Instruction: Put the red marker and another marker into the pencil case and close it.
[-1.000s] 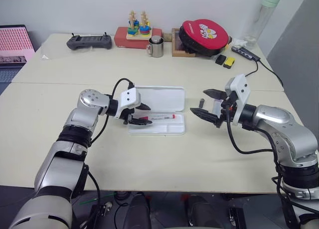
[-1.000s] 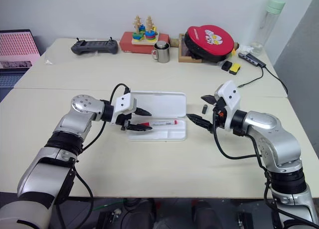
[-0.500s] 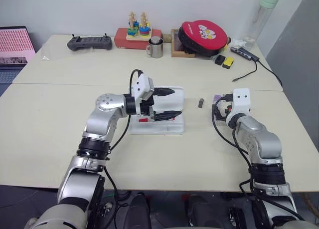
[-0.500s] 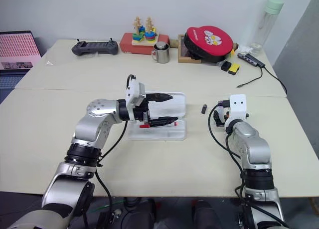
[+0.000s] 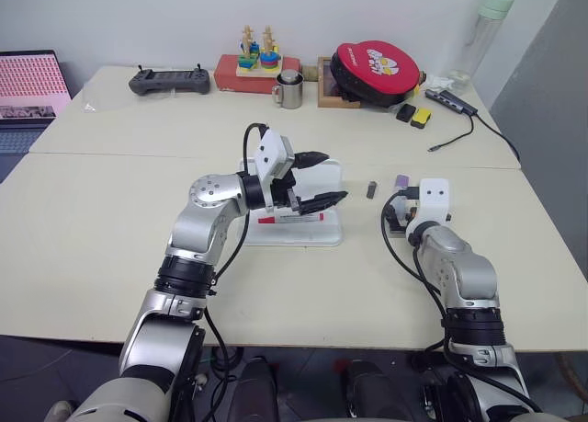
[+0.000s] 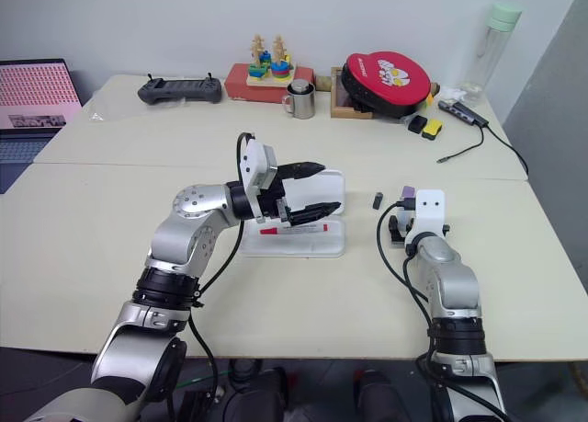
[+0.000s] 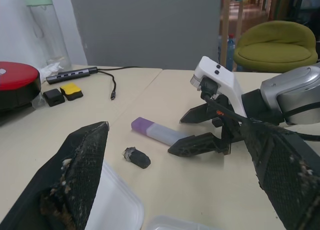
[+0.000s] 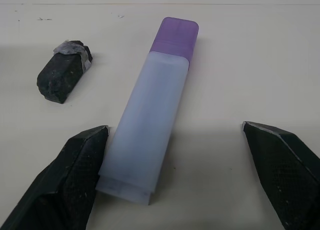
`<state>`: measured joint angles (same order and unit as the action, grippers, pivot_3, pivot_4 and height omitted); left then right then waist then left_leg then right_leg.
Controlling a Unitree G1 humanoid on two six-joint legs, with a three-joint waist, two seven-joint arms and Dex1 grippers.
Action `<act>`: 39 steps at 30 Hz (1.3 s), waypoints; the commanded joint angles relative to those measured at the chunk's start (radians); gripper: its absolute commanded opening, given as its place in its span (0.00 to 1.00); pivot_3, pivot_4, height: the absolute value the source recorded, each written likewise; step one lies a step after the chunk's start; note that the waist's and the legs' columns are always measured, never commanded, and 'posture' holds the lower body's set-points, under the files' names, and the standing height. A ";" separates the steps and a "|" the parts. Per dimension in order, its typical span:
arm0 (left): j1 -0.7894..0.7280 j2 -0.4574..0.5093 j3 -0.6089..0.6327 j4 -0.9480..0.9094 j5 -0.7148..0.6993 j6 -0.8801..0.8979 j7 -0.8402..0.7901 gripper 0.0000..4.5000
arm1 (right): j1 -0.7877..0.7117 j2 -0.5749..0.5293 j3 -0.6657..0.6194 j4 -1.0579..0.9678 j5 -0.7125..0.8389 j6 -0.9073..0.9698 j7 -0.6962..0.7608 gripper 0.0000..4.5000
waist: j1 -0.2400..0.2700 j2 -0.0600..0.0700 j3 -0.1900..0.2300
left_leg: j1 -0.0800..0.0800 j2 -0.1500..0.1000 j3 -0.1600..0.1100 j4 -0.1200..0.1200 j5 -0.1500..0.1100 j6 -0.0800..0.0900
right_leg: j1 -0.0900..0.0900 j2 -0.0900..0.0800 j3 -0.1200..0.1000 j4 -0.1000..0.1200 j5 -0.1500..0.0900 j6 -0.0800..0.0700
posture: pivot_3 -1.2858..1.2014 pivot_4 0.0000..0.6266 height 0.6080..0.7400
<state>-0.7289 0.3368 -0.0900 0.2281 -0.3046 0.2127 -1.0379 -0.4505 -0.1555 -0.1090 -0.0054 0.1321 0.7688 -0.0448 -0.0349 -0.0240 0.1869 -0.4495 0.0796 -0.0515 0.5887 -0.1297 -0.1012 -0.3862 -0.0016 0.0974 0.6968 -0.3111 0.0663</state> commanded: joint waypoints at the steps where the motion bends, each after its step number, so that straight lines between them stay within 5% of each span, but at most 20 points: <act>1: -0.013 -0.005 0.008 -0.025 -0.007 -0.013 0.013 1.00 | 0.000 -0.001 0.002 -0.008 -0.023 -0.004 -0.012 0.87 | 0.000 0.000 0.000 | 0.000 0.000 0.000 0.000 0.000 0.000 | 0.000 0.000 0.000 0.000 0.000 0.000 | 0.52 0.24 1.00; 13: -0.020 -0.004 0.004 -0.007 -0.007 -0.007 0.020 1.00 | -0.010 0.004 -0.014 -0.021 -0.024 -0.021 -0.020 0.24 | 0.001 0.000 0.000 | 0.000 0.000 0.000 0.000 0.000 0.000 | 0.000 0.000 0.000 0.000 0.000 0.000 | 0.52 0.24 1.00; 18: -0.026 0.006 0.016 -0.008 -0.020 -0.001 0.010 1.00 | -0.028 0.016 -0.044 -0.032 -0.008 -0.109 -0.017 0.24 | 0.000 0.000 0.000 | -0.001 0.000 0.000 0.000 0.000 0.000 | -0.001 0.000 0.000 0.000 0.000 0.000 | 0.52 0.24 1.00; 22: -0.001 0.122 0.081 0.020 -0.026 0.017 -0.014 1.00 | -0.079 -0.040 0.045 -0.132 0.048 -0.307 0.236 0.24 | -0.018 0.001 0.001 | -0.001 0.000 0.000 0.000 0.000 0.000 | -0.002 0.000 0.001 0.000 -0.001 0.002 | 0.52 0.24 1.00; 25: 0.087 0.222 0.130 -0.041 -0.065 0.074 -0.051 1.00 | -0.115 -0.073 0.065 -0.171 0.193 -0.214 0.433 0.24 | -0.048 0.002 0.001 | -0.001 0.001 0.000 -0.001 0.000 0.000 | -0.002 0.001 0.002 0.000 -0.002 0.003 | 0.52 0.24 1.00; 32: 0.345 0.387 0.228 -0.199 -0.095 0.142 -0.053 1.00 | -0.214 -0.191 0.271 -0.178 0.297 -0.071 0.780 0.24 | -0.044 0.002 0.002 | -0.001 0.001 -0.001 -0.004 0.000 0.000 | -0.002 0.001 -0.001 0.000 -0.001 -0.002 | 0.52 0.24 1.00; 39: 0.576 0.499 0.347 -0.359 -0.141 0.232 -0.038 1.00 | -0.410 -0.175 0.529 0.100 0.148 -0.140 0.982 0.24 | -0.044 0.002 0.002 | 0.001 0.002 0.000 -0.004 0.000 0.000 | -0.003 0.001 -0.001 0.000 -0.006 -0.004 | 0.52 0.24 1.00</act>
<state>-0.1669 0.8087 0.2004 -0.0752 -0.4112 0.4241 -1.0805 -0.8297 -0.3418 0.3941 0.0449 0.3115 0.6712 0.8970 -0.0784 -0.0220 0.1887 -0.4481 0.0817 -0.0515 0.5845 -0.1299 -0.1011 -0.3890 -0.0010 0.0969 0.6967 -0.3181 0.0609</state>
